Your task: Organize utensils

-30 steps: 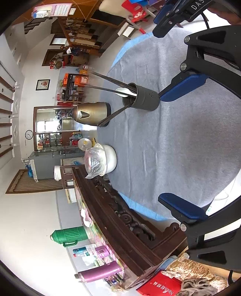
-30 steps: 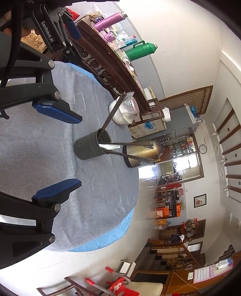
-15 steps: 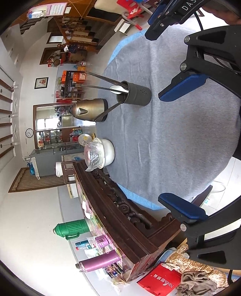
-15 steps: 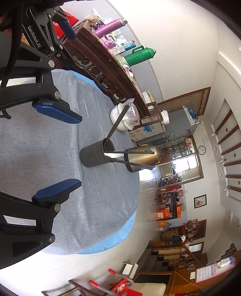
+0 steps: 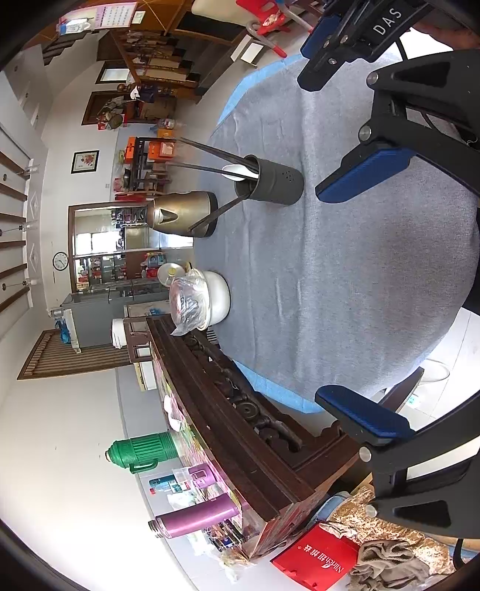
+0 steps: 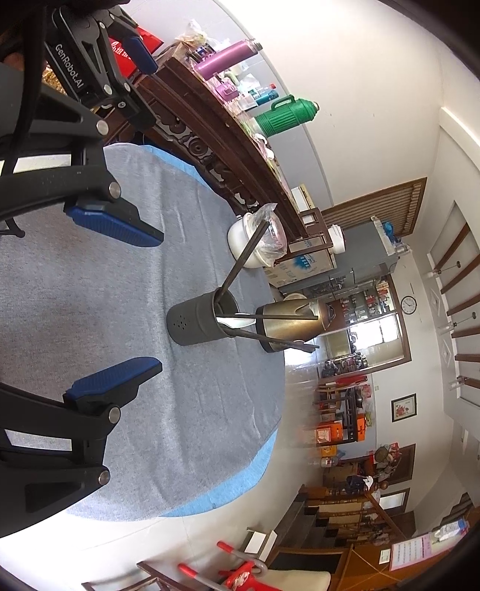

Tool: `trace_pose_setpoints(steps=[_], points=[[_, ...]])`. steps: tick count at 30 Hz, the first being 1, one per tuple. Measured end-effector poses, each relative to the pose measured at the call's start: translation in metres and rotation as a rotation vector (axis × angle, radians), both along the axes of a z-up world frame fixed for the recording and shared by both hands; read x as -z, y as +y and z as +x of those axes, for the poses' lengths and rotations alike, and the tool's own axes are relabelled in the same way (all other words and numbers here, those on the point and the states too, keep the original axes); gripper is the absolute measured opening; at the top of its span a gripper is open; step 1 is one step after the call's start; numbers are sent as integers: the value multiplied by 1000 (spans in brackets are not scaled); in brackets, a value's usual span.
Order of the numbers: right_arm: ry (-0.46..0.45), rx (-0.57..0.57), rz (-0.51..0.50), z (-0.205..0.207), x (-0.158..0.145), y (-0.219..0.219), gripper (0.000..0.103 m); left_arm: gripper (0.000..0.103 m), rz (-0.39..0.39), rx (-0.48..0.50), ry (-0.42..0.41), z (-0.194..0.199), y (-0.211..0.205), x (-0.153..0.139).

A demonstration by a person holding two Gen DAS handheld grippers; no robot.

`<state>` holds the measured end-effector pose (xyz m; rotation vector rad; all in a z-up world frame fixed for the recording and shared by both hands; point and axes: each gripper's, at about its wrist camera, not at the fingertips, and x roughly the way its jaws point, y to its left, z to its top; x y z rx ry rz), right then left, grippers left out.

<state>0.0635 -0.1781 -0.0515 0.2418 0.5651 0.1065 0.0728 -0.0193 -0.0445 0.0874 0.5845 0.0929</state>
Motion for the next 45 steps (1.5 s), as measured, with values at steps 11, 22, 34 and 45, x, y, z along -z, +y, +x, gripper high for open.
trace_pose_setpoints(steps=[11,22,34,45], points=[[-2,1,2,0,-1,-1,66,99,-5,2,6,0,1,1],[-1,1,3,0,-1,2,66,99,-7,1,11,-2,3,5],[-7,-3,-1,-3,-1,6,66,99,-17,-8,23,-1,6,8],[-16,-6,-8,-5,-3,10,66,99,-25,-12,26,-2,8,9]])
